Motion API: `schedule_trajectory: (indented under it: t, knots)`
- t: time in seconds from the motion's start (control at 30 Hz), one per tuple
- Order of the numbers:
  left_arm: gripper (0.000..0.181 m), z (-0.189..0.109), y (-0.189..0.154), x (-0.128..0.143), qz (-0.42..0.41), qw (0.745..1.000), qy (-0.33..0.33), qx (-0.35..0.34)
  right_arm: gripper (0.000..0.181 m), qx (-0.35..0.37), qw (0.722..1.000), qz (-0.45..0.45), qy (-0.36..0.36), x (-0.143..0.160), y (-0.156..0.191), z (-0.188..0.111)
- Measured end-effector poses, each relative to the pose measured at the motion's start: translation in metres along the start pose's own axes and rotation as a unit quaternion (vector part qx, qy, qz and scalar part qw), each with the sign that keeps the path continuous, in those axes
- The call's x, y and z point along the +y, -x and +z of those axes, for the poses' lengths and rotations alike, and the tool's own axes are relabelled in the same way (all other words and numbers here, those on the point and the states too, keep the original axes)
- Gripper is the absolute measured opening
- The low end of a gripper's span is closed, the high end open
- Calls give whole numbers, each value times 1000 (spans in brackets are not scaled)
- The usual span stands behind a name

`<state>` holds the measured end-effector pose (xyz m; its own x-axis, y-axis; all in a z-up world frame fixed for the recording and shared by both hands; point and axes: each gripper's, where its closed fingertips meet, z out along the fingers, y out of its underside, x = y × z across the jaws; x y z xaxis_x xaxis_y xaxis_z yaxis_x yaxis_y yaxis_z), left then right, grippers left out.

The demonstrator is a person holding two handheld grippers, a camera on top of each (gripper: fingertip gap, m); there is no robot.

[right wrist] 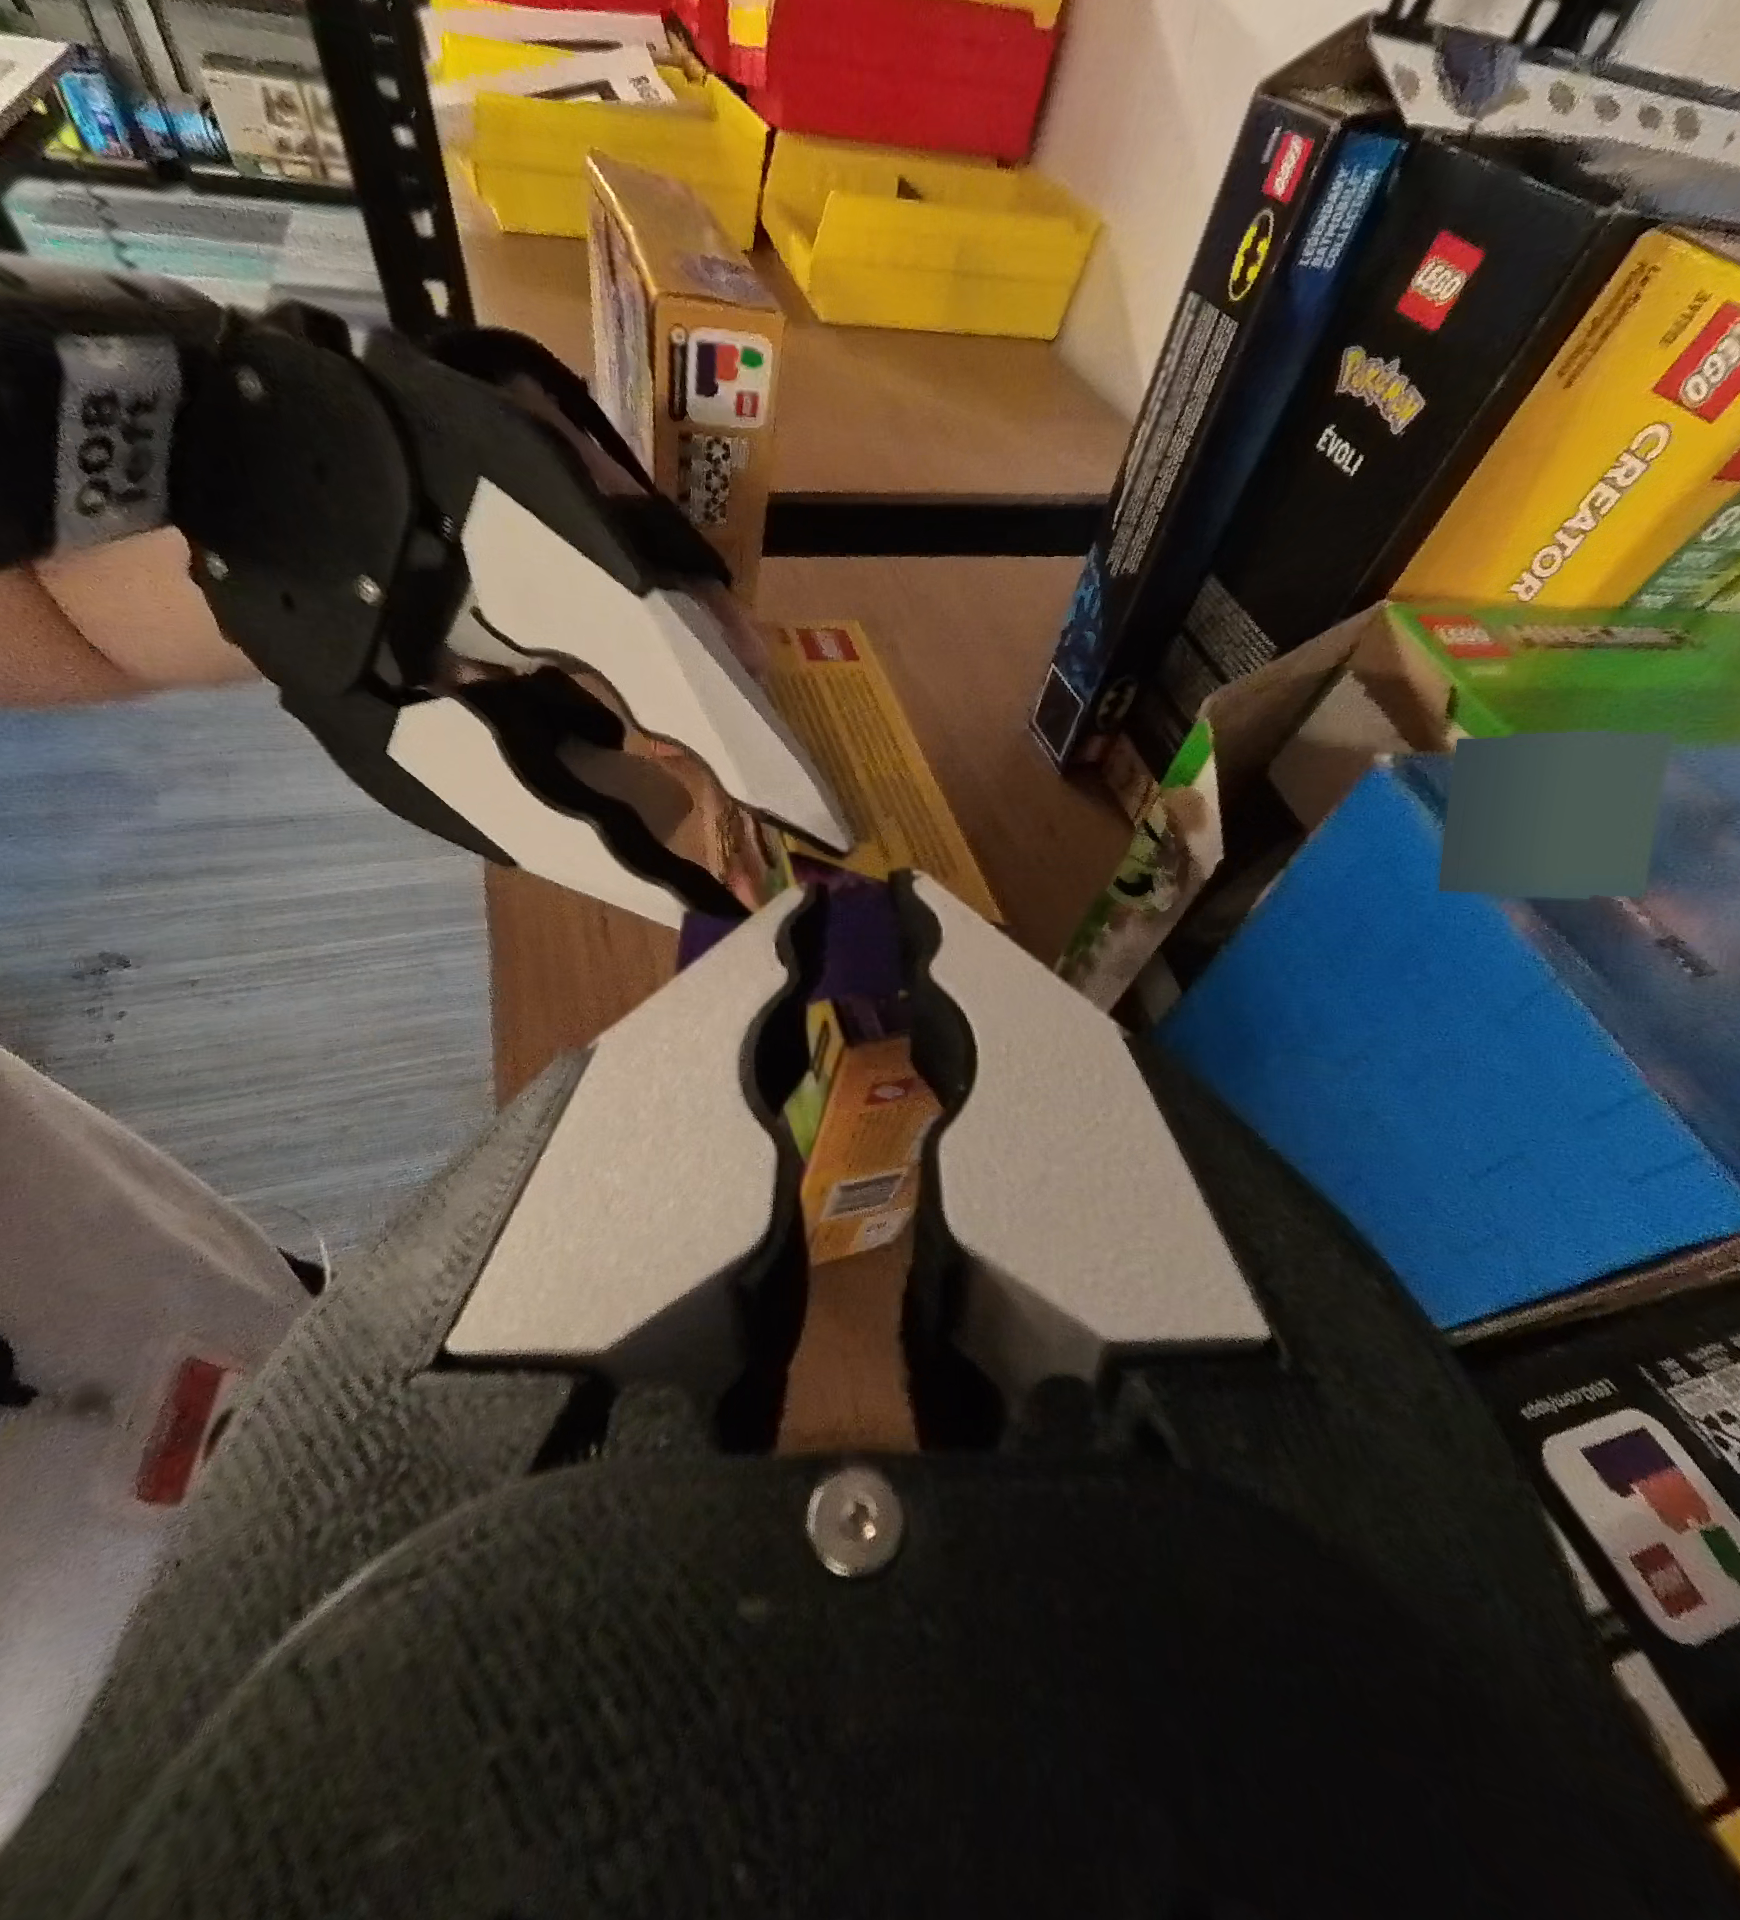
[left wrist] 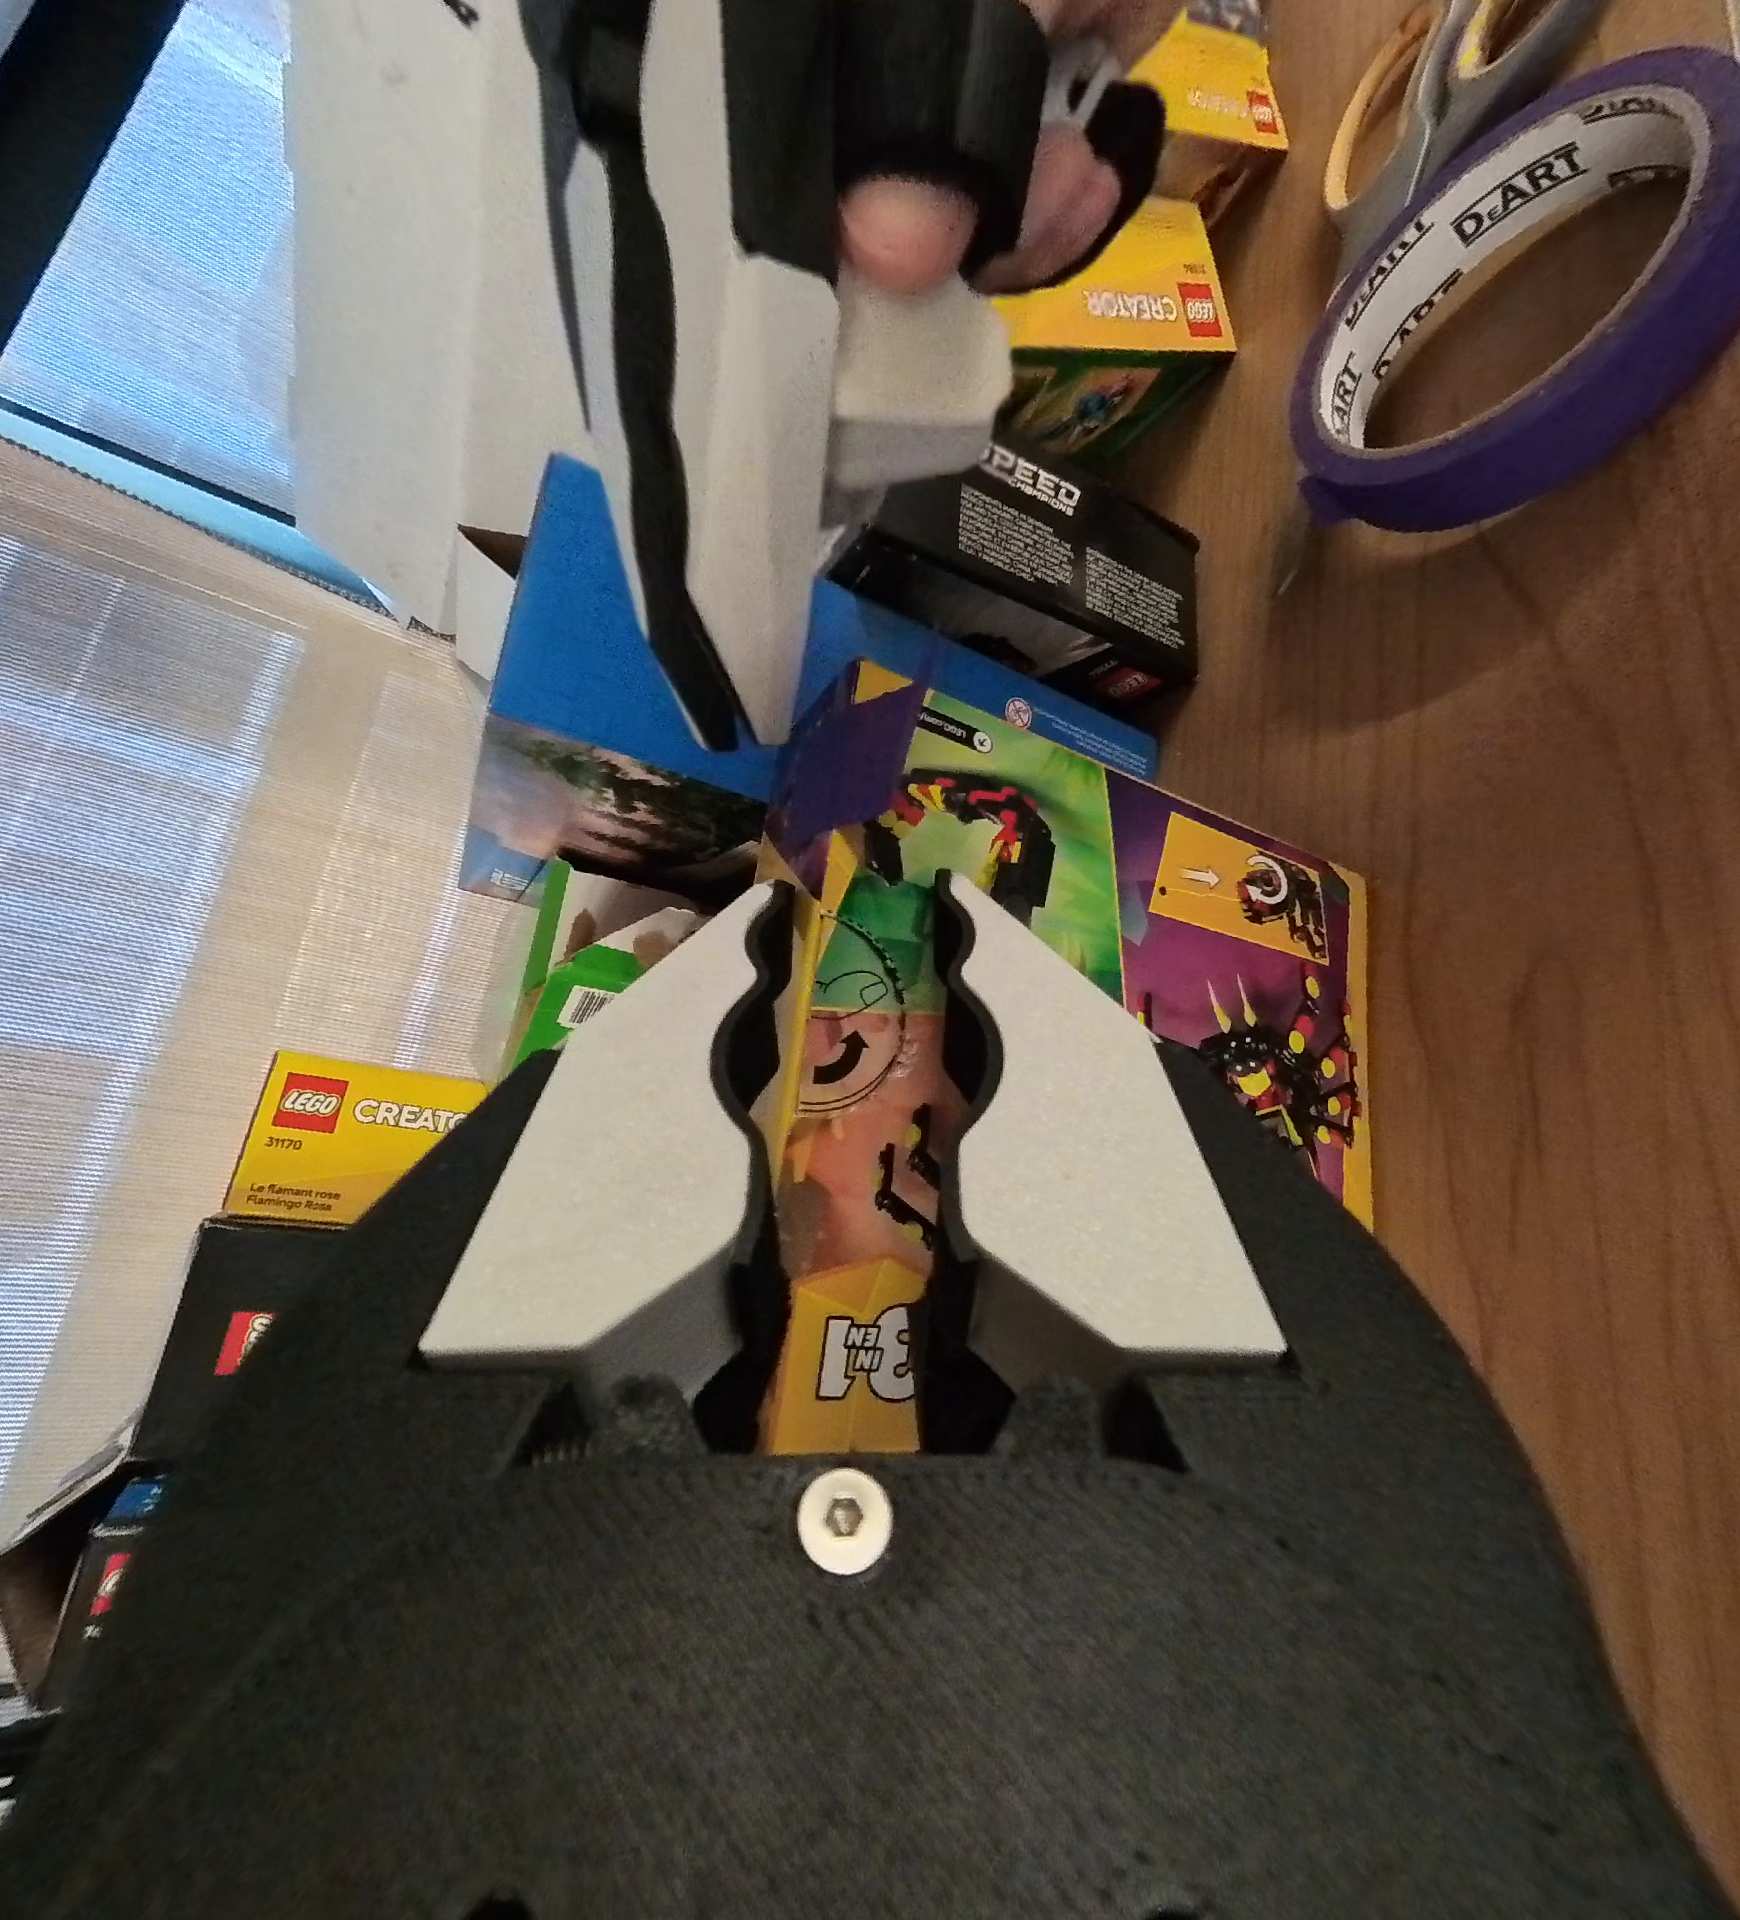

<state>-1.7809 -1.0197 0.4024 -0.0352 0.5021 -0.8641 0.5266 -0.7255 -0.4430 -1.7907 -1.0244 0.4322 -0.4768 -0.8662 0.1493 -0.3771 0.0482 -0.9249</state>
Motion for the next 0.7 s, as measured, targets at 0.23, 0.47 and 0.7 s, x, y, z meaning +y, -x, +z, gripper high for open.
schedule_trajectory:
  t: [0.23,0.47,0.7]
  knots:
    - [25,0,0,1,-3,1000,1,3,14,-29,999,-21,-14,9,6,6]
    - [25,0,0,1,-1,1000,1,0,13,-30,999,-26,-25,13,4,8]
    - [25,1,0,1,0,1000,0,1,13,-34,998,-33,-38,14,4,8]
